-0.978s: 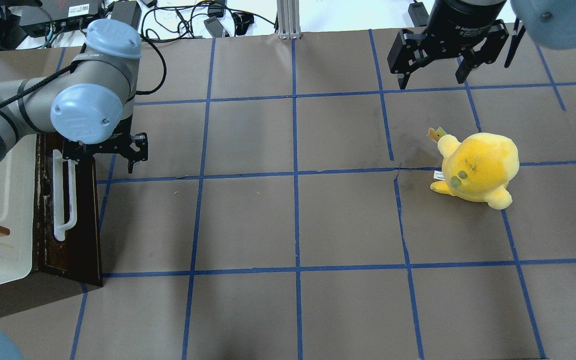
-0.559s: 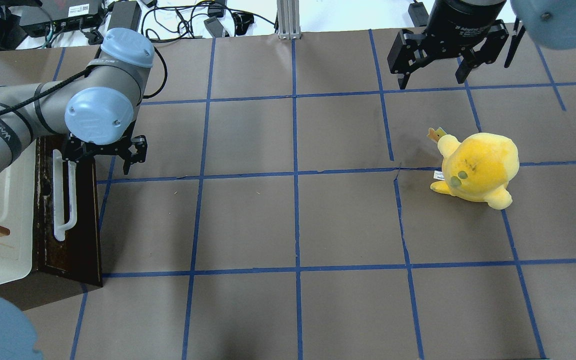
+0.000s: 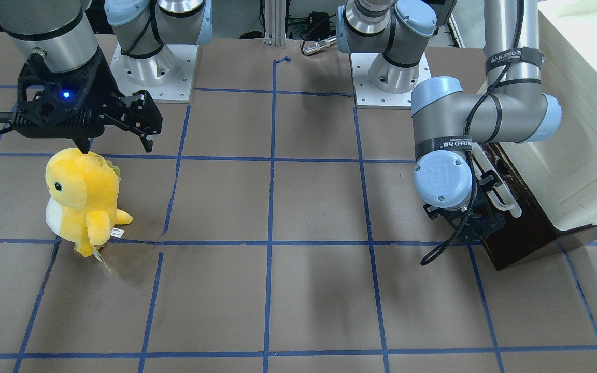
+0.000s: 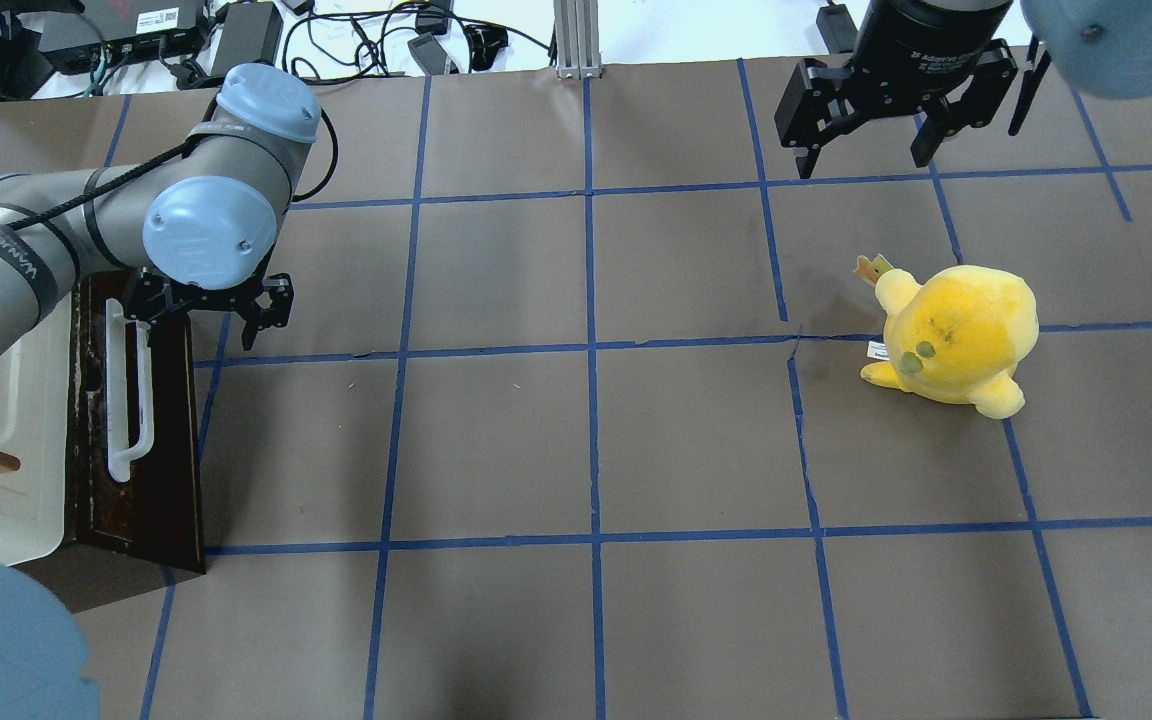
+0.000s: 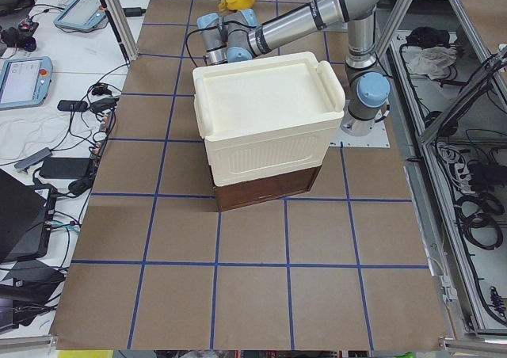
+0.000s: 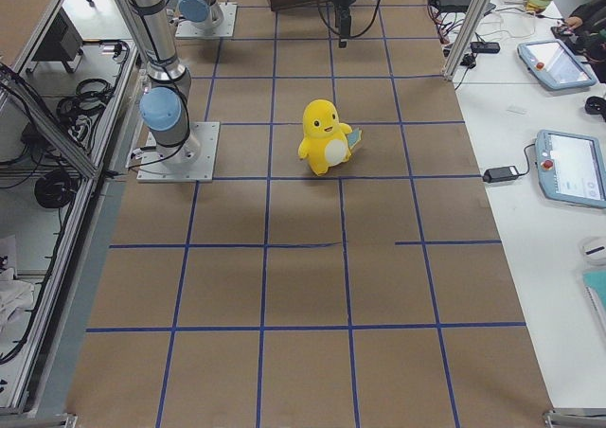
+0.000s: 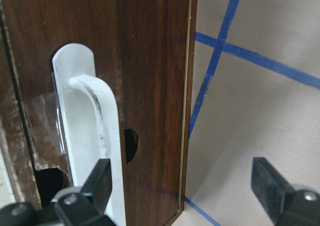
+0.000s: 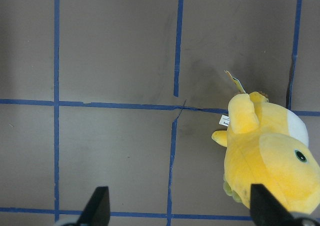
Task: Pull drawer sideways
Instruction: 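Move the left gripper down toward the white drawer handle, then lower the left gripper around the white handle and close it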
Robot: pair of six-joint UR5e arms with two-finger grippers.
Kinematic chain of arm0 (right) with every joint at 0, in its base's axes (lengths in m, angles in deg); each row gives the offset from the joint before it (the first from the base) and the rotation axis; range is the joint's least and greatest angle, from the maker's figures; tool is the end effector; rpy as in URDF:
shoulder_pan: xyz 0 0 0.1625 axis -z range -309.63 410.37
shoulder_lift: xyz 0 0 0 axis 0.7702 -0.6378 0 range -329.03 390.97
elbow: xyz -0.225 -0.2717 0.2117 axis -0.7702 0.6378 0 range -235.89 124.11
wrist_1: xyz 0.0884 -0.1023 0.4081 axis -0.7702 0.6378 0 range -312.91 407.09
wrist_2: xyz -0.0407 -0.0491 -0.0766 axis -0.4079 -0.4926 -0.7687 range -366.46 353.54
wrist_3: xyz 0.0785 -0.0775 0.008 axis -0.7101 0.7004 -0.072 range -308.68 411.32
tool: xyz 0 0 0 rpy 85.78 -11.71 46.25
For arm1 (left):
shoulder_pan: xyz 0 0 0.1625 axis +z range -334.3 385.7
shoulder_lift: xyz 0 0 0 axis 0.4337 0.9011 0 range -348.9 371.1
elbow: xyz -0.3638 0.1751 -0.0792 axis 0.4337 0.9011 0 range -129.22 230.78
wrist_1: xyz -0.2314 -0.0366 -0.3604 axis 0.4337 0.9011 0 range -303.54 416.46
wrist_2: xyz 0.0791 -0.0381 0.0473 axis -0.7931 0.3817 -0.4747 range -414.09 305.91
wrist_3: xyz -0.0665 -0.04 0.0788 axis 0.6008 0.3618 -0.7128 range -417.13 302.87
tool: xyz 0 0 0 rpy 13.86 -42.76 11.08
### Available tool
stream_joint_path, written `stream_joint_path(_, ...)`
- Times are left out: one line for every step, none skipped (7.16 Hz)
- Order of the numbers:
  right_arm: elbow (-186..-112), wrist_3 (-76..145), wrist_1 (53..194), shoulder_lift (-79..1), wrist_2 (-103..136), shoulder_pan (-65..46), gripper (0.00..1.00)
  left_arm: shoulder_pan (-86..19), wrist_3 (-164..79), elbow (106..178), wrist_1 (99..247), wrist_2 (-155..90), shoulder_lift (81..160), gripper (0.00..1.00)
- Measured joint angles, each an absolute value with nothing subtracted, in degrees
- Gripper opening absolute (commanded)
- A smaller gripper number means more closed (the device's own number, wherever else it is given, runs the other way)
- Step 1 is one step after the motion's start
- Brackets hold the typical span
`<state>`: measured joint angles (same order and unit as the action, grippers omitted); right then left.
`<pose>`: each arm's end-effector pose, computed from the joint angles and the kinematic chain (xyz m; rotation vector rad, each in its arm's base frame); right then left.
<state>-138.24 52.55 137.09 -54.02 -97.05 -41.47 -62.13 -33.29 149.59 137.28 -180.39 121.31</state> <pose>0.1498 -0.5443 0.4853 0.0835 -3.1297 0.0719 -0.0465 -0.5651 0.2326 -0.4136 2.4144 0.2695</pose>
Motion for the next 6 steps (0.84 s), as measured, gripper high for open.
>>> stream_joint_path(-138.24, 52.55, 137.09, -54.02, -97.07, -41.47, 1.00, -62.61, -32.99, 149.68, 137.30, -183.34, 121.62, 1.00)
stream_joint_path(-138.24, 52.55, 137.09, -54.02, -97.06, -41.47, 1.00, -63.67, -32.17, 149.77, 137.45, -186.66, 121.96, 1.00)
stream_joint_path(-138.24, 52.55, 137.09, -54.02, -97.02, -41.47, 1.00, -64.70, -30.56, 149.90, 137.81, -188.88, 122.34, 1.00)
stream_joint_path(-138.24, 52.55, 137.09, -54.02, -97.00, -41.47, 1.00, -65.24, -29.22, 150.06, 138.15, -190.08, 122.64, 1.00)
stream_joint_path(-138.24, 52.55, 137.09, -54.02, -97.00, -41.47, 1.00, -65.43, -28.63, 150.21, 138.40, -191.53, 122.84, 1.00)
stream_joint_path(-138.24, 52.55, 137.09, -54.02, -97.01, -41.47, 1.00, -65.47, -28.34, 150.42, 138.71, -193.26, 122.93, 1.00)
